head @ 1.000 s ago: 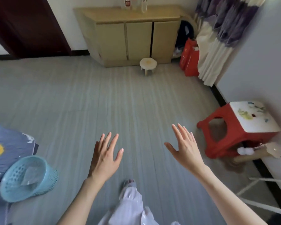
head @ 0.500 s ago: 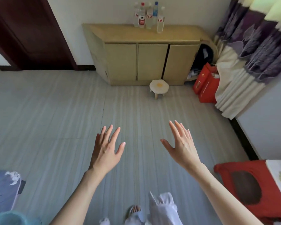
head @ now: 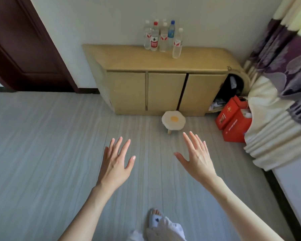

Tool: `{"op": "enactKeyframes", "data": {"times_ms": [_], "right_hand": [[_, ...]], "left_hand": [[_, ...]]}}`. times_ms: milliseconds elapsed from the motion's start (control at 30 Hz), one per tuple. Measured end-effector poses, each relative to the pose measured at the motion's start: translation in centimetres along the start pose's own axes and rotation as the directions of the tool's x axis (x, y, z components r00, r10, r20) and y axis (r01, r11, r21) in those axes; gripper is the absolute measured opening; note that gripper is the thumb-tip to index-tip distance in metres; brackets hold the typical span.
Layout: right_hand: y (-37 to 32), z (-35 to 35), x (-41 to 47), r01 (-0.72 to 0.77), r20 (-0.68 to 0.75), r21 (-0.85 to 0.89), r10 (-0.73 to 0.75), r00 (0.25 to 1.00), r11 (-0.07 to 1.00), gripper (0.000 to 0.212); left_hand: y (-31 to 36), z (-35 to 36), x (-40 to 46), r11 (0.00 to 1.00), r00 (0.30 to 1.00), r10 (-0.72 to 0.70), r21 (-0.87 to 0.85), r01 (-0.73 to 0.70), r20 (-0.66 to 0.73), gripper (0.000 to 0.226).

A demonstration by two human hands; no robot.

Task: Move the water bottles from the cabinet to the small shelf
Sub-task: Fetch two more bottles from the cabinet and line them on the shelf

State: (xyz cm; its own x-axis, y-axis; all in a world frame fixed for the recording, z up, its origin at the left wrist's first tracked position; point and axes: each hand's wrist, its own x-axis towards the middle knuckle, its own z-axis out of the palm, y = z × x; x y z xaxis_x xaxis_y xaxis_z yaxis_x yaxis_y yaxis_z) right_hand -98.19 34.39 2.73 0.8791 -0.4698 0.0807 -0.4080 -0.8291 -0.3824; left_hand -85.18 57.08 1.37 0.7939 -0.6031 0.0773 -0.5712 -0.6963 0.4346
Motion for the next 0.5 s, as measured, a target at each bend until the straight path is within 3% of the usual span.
{"op": "enactKeyframes", "data": {"times_ms": [300,500], "right_hand": [[3.5,0.8,19.8,0.015,0.040,0.018,-0.016,0.999,1.000,0.070],[4.8,1.9,35.1,-0.033,0.022,-0.001,0.033,0.999,0.999,0.070]], "left_hand": [[-1.0,1.8,18.6,1.000,0.999,-0.026,-0.009,0.027,0.024,0.071],[-3.4,1.5,35.7,0.999,0.999,0.033,-0.010,-0.033,0.003,0.070]]}}
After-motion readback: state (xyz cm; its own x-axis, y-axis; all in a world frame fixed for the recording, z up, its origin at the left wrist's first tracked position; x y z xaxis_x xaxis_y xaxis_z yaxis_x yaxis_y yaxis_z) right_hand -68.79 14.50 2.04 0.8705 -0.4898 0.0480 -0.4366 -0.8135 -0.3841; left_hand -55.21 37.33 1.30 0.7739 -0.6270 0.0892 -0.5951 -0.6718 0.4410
